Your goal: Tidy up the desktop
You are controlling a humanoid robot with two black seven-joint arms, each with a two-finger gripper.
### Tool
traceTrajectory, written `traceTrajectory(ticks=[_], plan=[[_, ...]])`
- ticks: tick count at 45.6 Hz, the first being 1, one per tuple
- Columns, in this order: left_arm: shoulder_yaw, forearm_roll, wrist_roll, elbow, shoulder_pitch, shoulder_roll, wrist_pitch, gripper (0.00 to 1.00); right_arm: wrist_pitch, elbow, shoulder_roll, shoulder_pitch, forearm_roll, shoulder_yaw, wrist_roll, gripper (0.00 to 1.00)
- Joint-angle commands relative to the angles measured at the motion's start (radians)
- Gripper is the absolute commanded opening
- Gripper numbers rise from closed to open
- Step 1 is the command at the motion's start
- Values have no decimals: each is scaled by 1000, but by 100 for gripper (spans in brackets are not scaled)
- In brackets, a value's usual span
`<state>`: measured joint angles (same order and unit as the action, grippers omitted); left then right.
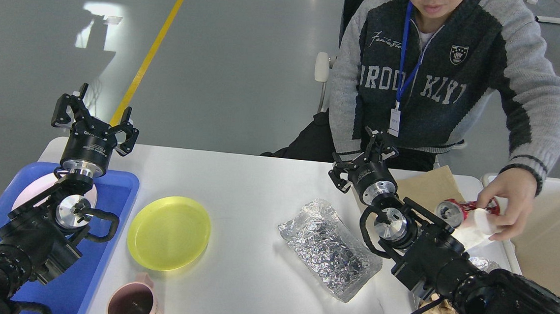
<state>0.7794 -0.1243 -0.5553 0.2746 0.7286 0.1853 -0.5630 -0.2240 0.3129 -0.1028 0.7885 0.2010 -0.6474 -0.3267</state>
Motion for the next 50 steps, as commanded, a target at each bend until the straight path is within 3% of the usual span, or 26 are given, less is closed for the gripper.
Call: traceTrajectory(ticks=[1,50], plan=[[0,0,0,0,0,0,0,97,0,0,0,0,0,0,0,100],[0,0,0,0,0,0,0,97,0,0,0,0,0,0,0,100]])
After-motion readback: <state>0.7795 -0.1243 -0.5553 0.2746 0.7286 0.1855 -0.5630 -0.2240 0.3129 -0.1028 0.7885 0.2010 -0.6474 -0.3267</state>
